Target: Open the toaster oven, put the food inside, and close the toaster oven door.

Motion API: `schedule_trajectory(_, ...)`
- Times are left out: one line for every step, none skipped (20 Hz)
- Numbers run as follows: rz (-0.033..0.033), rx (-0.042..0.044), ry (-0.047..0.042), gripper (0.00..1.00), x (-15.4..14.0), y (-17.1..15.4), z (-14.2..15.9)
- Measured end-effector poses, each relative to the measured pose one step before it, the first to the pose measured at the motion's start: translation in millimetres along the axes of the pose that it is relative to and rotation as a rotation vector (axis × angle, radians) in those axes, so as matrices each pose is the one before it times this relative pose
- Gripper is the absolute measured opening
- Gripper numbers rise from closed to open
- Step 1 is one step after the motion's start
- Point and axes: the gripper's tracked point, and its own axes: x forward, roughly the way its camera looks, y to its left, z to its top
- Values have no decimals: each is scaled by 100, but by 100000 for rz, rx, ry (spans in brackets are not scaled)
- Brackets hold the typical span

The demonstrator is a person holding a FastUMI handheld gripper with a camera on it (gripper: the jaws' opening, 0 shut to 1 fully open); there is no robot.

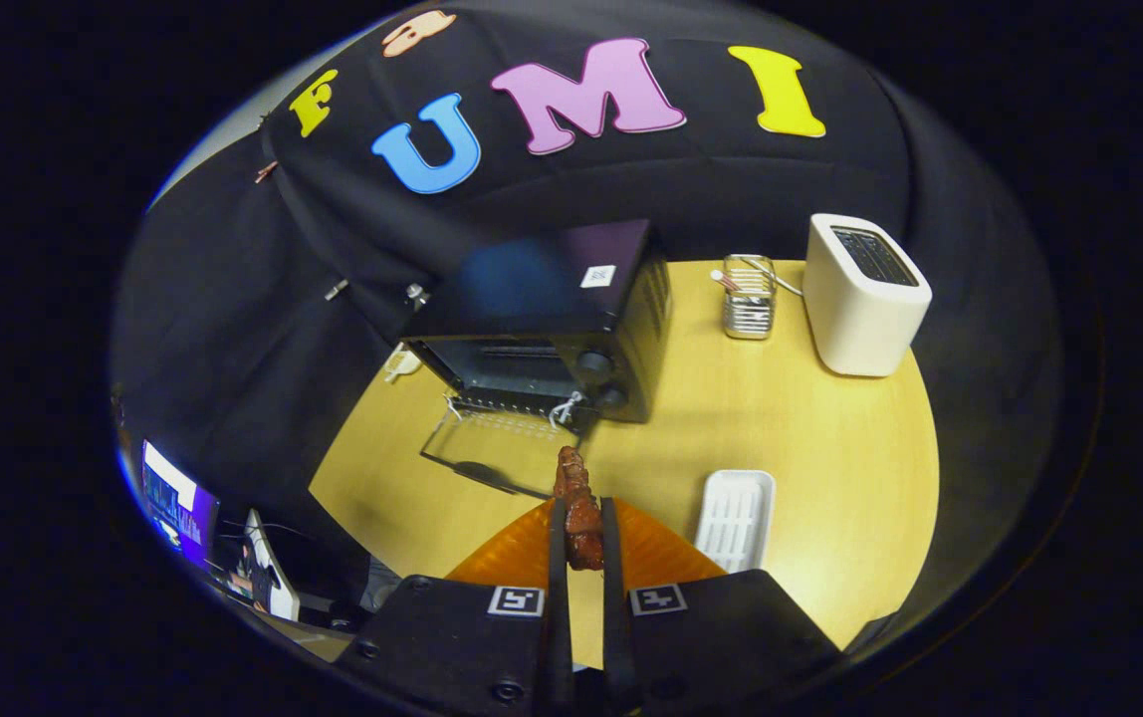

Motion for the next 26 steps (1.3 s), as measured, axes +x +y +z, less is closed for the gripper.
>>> schedule_trajectory(1928, 491, -1042, 17, 458, 1837, 23)
schedule_trajectory(2017, 812, -1336, 17, 643, 1958, 62)
schedule_trajectory(1593, 619, -2010, 17, 787, 1621, 201)
schedule_trajectory(820, 632, -2301, 17, 998, 1439, 321)
schedule_trajectory(270, 609, -2176, 17, 1094, 1168, 104)
schedule_trajectory(161, 728, -1819, 17, 1282, 1104, 103)
schedule_trajectory(248, 562, -1590, 17, 1291, 923, 81)
schedule_trajectory(-612, 218, -2427, 17, 1275, 664, 348)
schedule_trajectory(-1120, 1003, -2353, 16, 1272, 483, 266)
schedule_trajectory(-293, 1386, -2297, 17, 1410, 562, 338)
schedule_trajectory(-129, 1286, -1890, 16, 1392, 365, 115)
schedule_trajectory(-624, 1215, -744, 16, 1447, 66, -108)
schedule_trajectory(-971, 969, -388, 17, 1255, -151, -165)
schedule_trajectory(-1025, 978, -419, 16, 1320, -289, -173)
schedule_trajectory(-936, 1340, -77, 16, 664, 175, -301)
schedule_trajectory(-907, 1760, -458, 17, 1766, -907, -114)
schedule_trajectory(-1084, 2461, -916, 17, 1085, -468, 40)
schedule_trajectory(-506, 2640, -829, 17, 1160, -402, 46)
schedule_trajectory(511, 2505, -930, 16, 917, -31, 45)
schedule_trajectory(784, 1795, -1615, 16, 958, 9, 260)
schedule_trajectory(391, 839, -1245, 16, 751, -19, 155)
schedule_trajectory(-158, 695, -553, 16, 805, -94, 20)
schedule_trajectory(-333, 881, -87, 16, 747, -90, -152)
schedule_trajectory(-264, 816, 343, 16, 764, -203, -186)
schedule_trajectory(-91, 622, 502, 16, 644, -265, -187)
schedule_trajectory(34, 356, 456, 16, 485, -263, -131)
